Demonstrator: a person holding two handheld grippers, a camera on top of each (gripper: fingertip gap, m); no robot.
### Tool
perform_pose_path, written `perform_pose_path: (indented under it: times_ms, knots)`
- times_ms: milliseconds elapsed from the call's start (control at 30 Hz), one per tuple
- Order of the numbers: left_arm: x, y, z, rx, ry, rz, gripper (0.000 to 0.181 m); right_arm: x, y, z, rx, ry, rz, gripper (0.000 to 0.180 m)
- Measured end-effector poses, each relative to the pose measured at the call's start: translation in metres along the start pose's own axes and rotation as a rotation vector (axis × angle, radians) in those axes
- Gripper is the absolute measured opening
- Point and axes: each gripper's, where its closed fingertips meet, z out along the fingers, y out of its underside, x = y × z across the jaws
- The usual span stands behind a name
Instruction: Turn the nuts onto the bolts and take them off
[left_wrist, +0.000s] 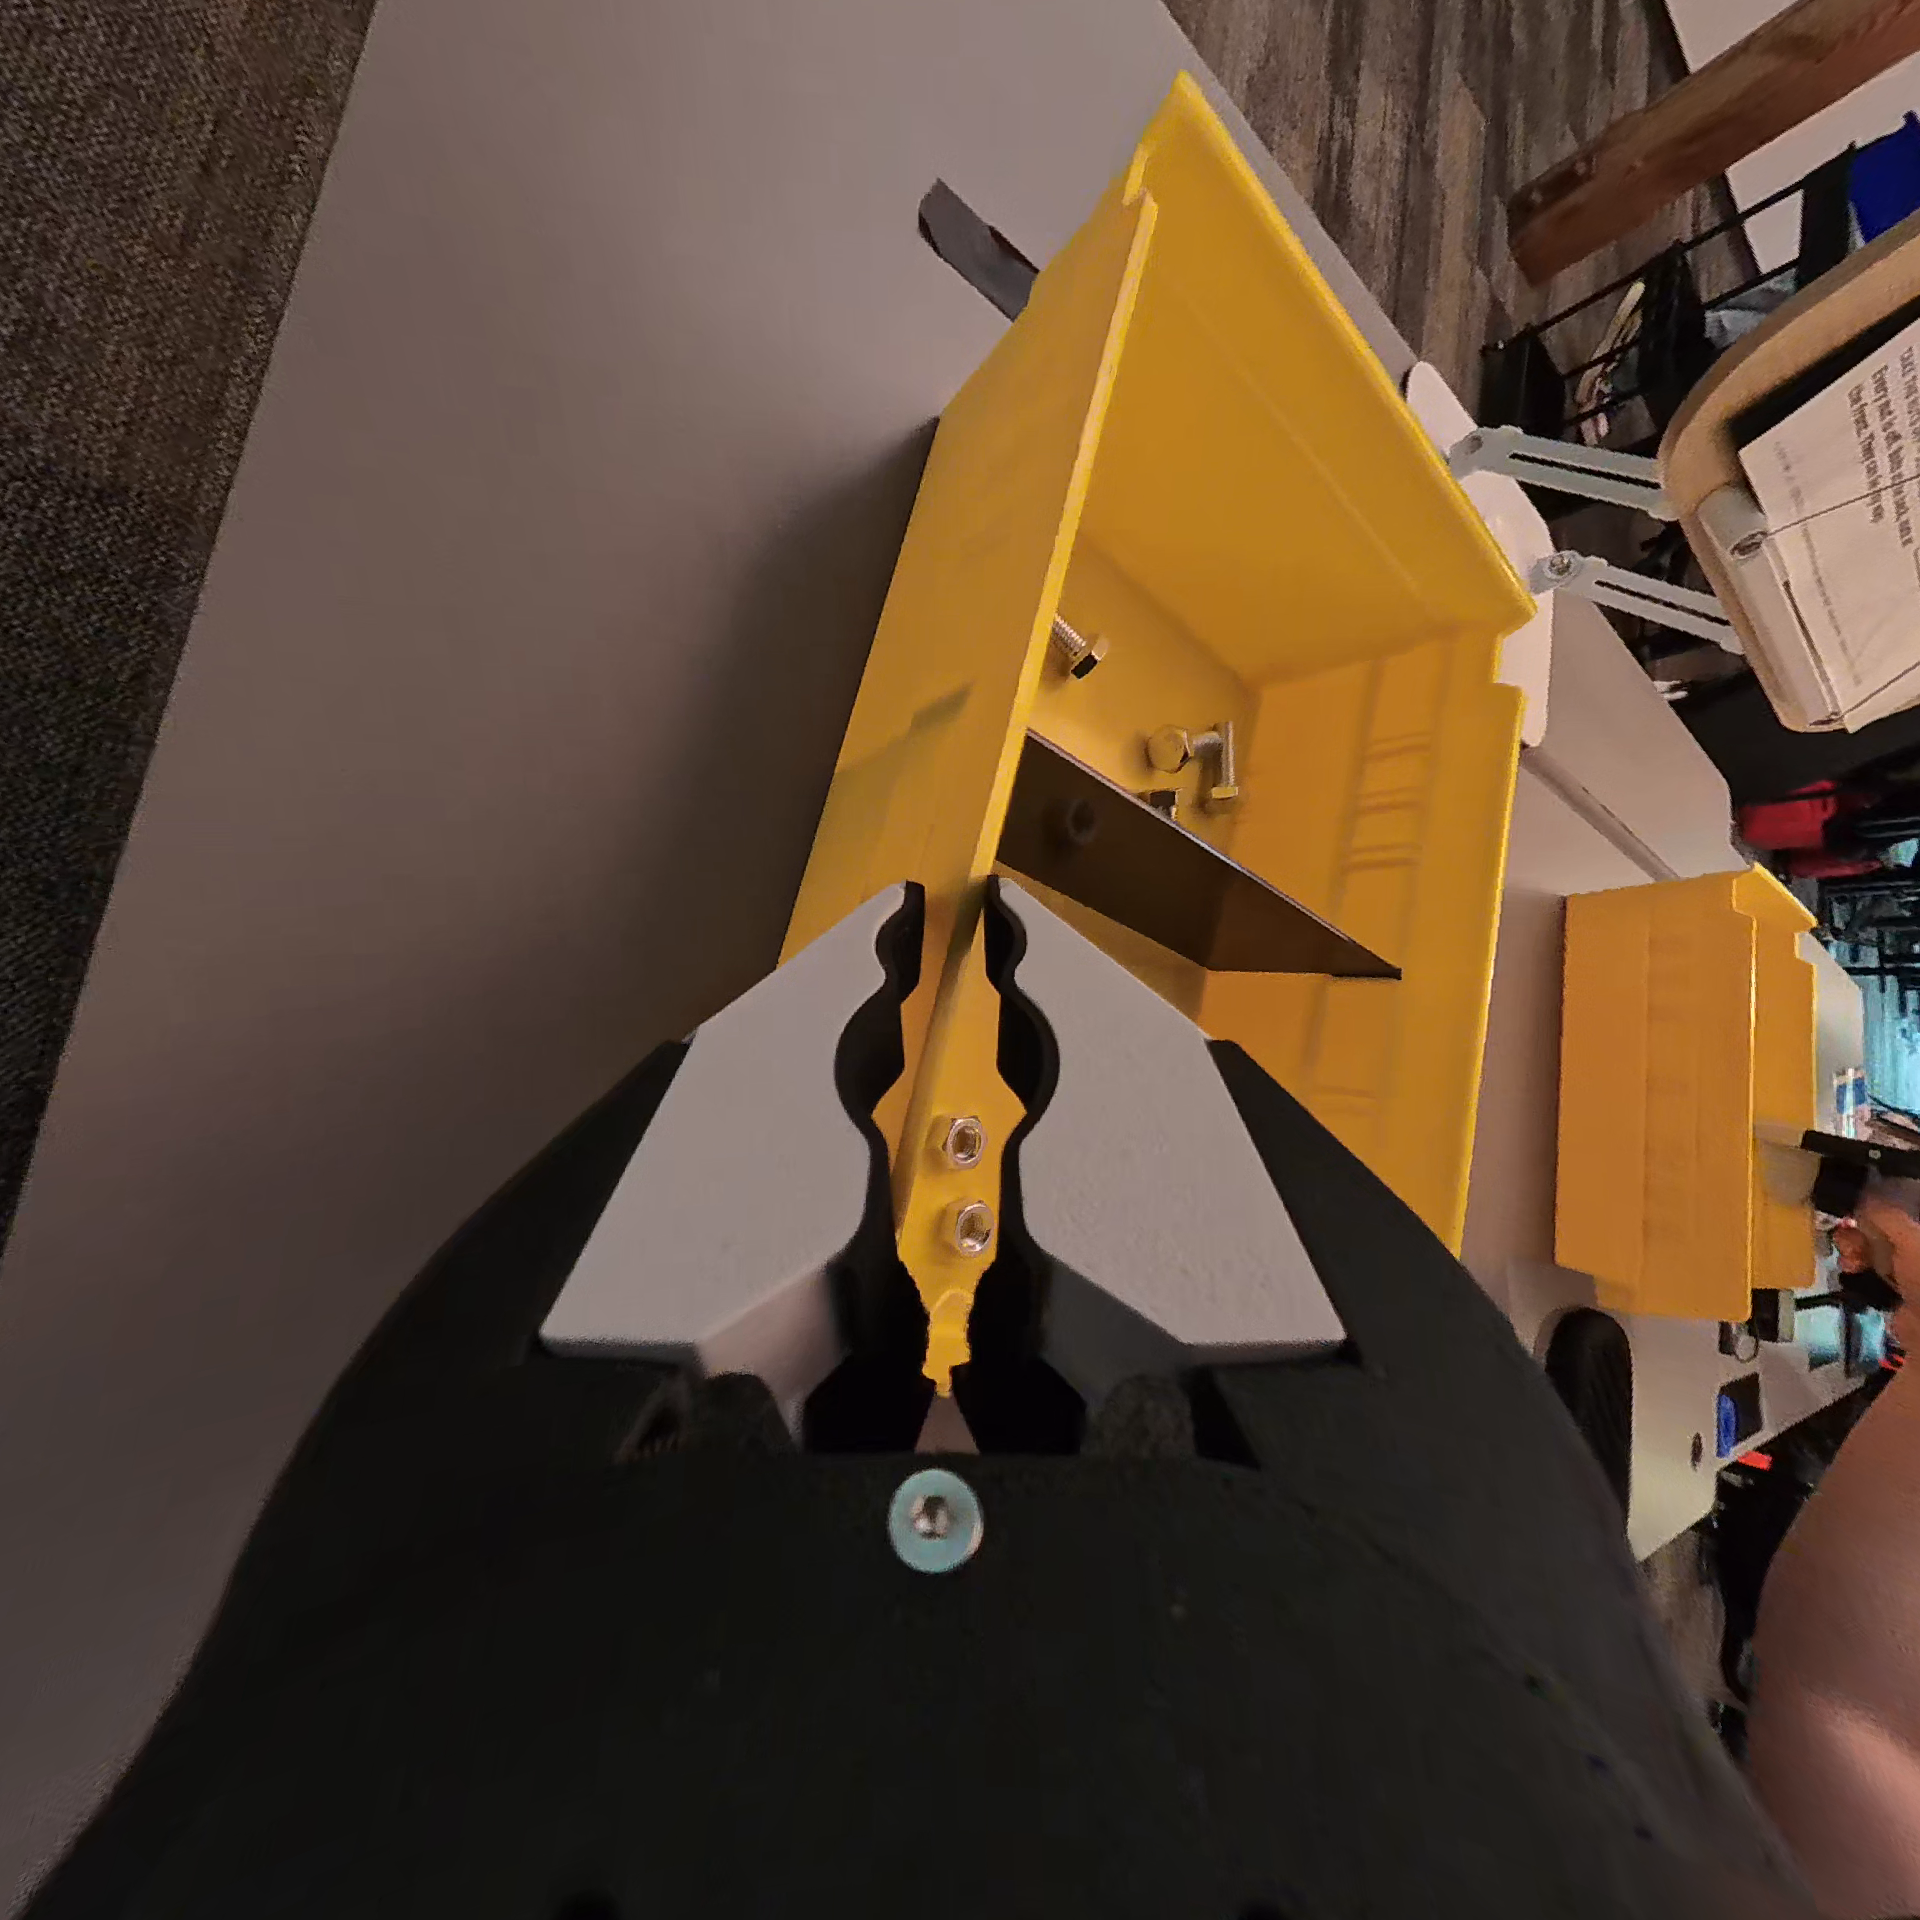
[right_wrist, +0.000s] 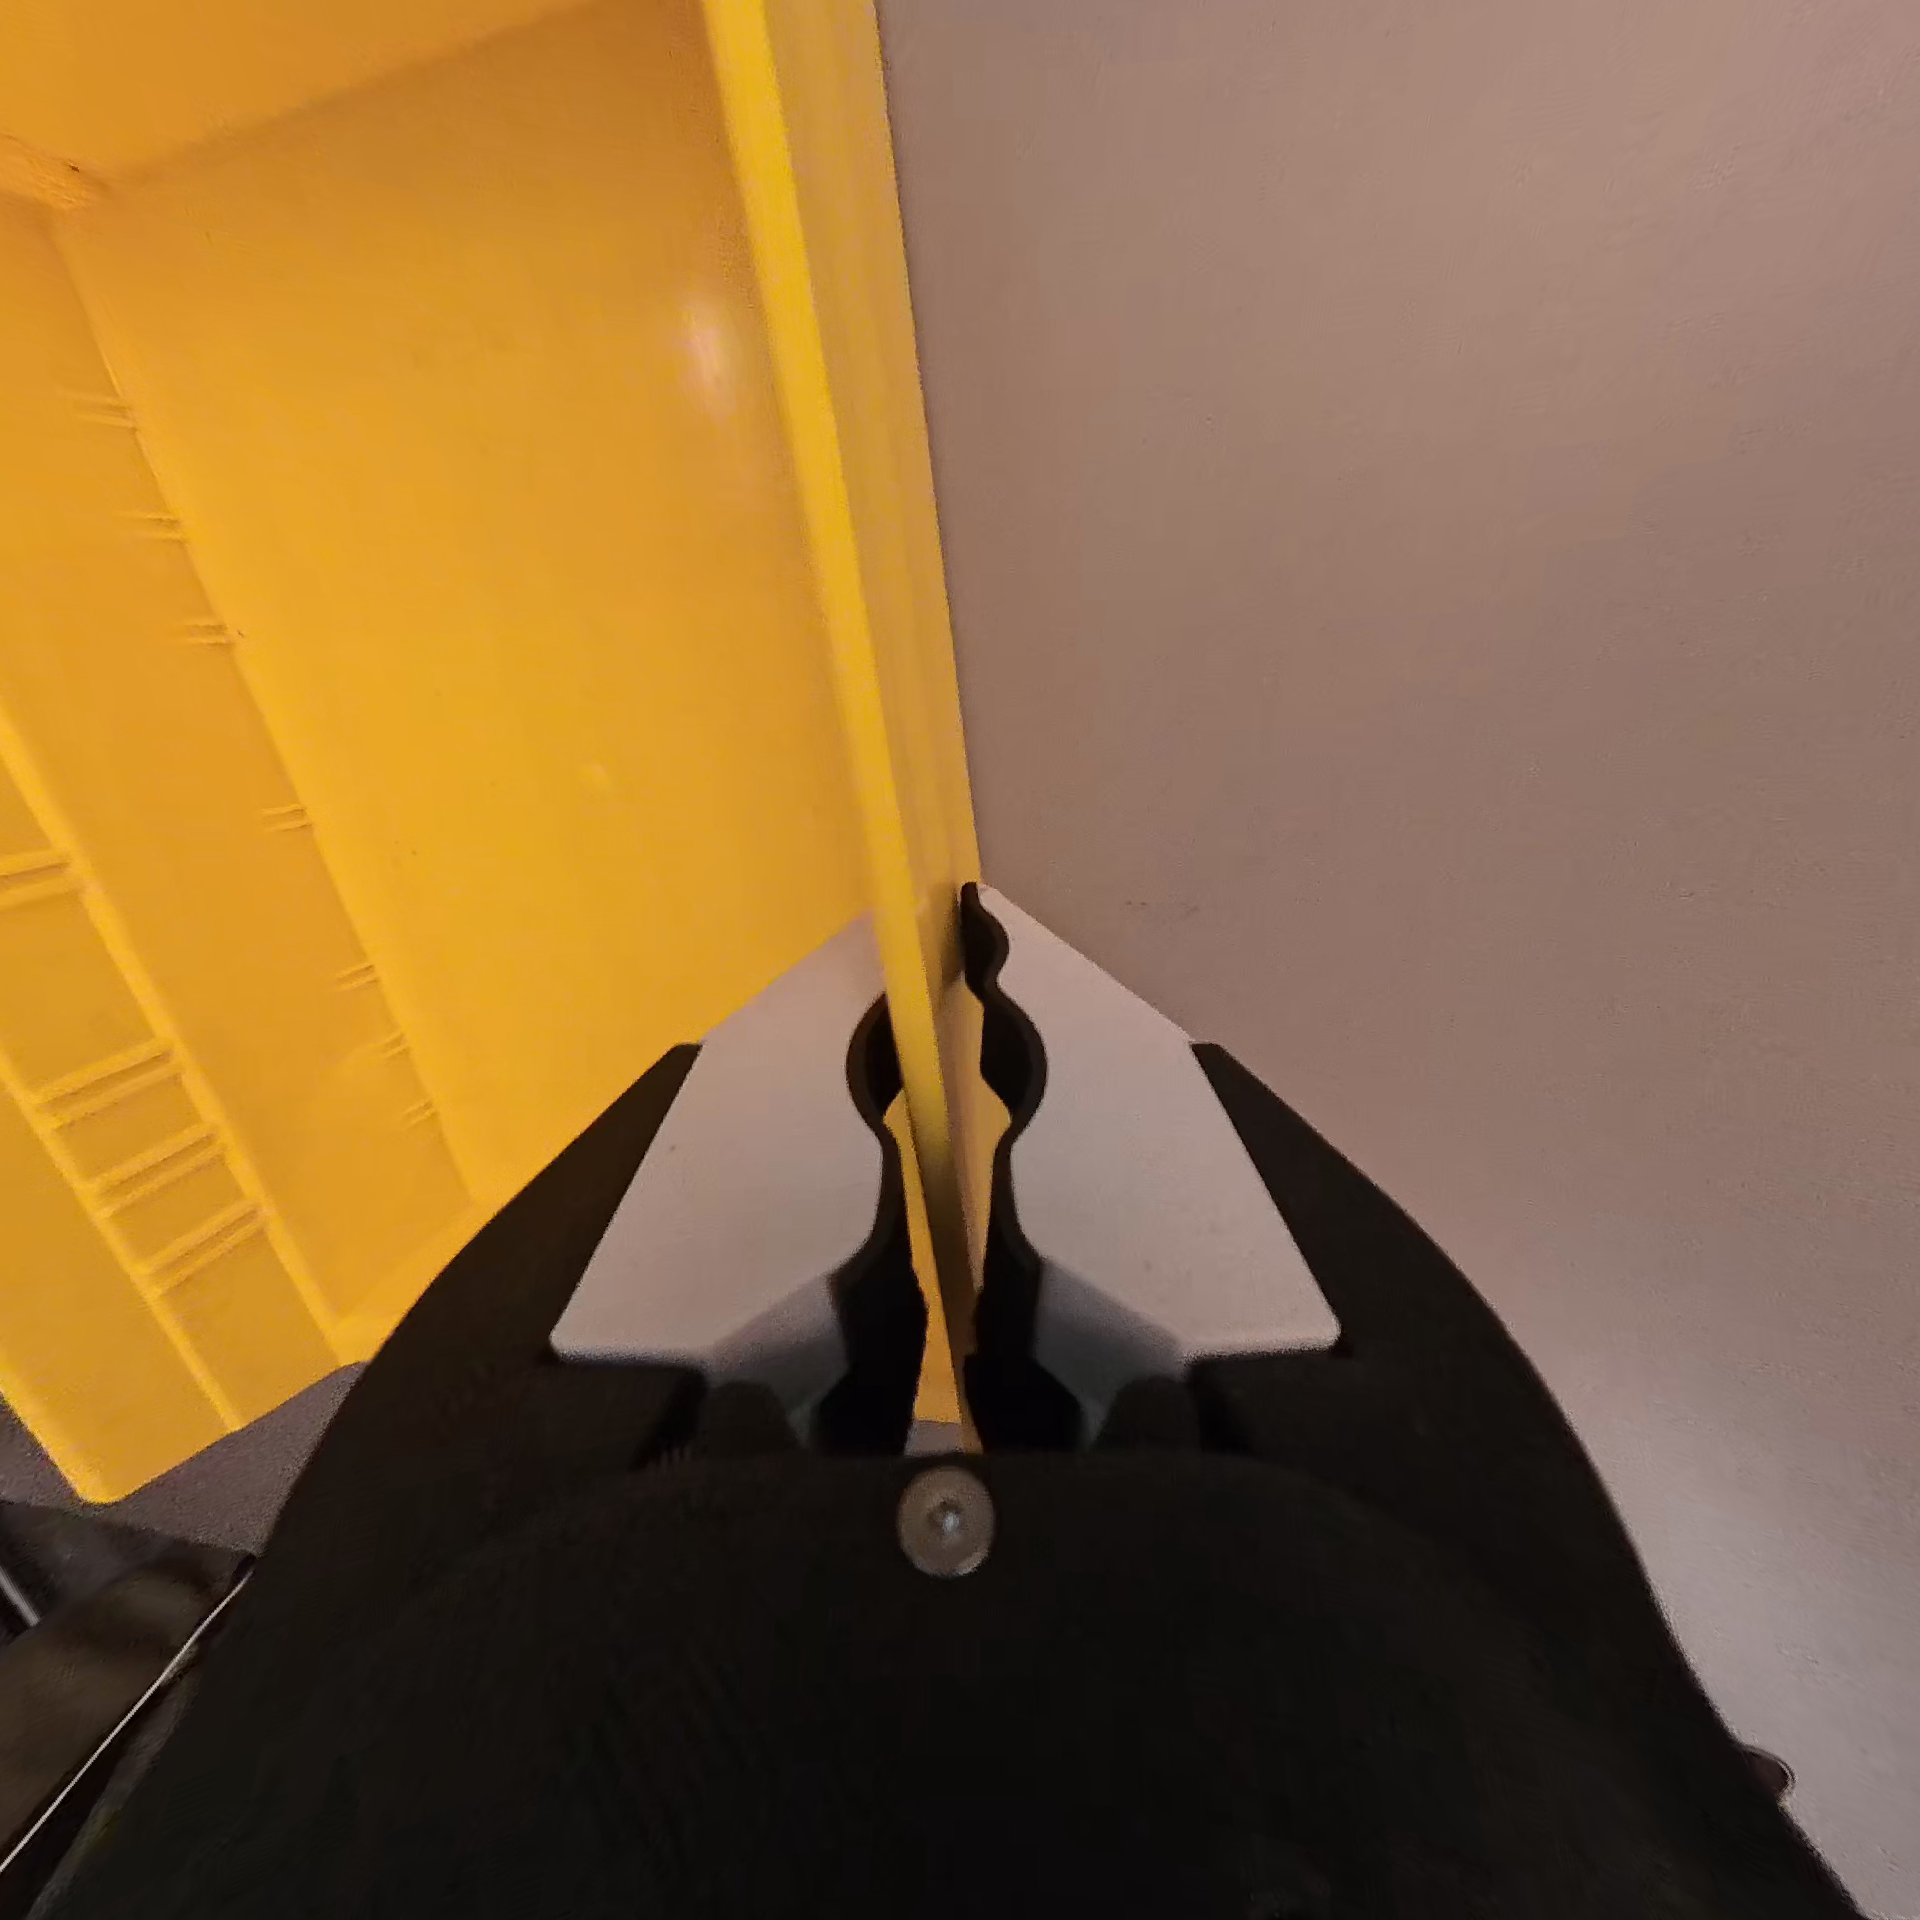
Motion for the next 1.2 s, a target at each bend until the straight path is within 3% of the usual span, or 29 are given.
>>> perform_pose_path:
  times_ms: [167, 333, 467, 600, 800, 1033, 1200]
  knots:
    - [0.009, 0.018, -0.005, -0.093, 0.015, 0.006, 0.010, 0.000, -0.002, -0.001, 0.056, 0.025, -0.029, 0.004]
    - [0.024, 0.021, -0.015, -0.097, 0.071, 0.009, 0.018, 0.006, -0.018, -0.024, 0.259, 0.246, -0.123, 0.013]
    - [0.041, -0.002, -0.041, 0.064, 0.071, 0.080, 0.014, -0.001, -0.045, -0.086, 0.617, 0.549, -0.251, 0.025]
    - [0.080, -0.031, -0.085, 0.310, 0.054, 0.274, 0.017, -0.044, -0.050, -0.162, 0.989, 0.759, -0.371, 0.031]
    - [0.157, -0.037, -0.132, 0.554, 0.108, 0.563, 0.026, -0.097, -0.043, -0.205, 1.166, 0.757, -0.387, 0.054]
    - [0.205, -0.034, -0.150, 0.732, 0.115, 0.770, 0.032, -0.121, -0.041, -0.222, 1.273, 0.762, -0.397, 0.059]
    - [0.226, -0.022, -0.140, 0.769, 0.144, 0.881, 0.056, -0.138, -0.053, -0.223, 1.372, 0.675, -0.455, 0.098]
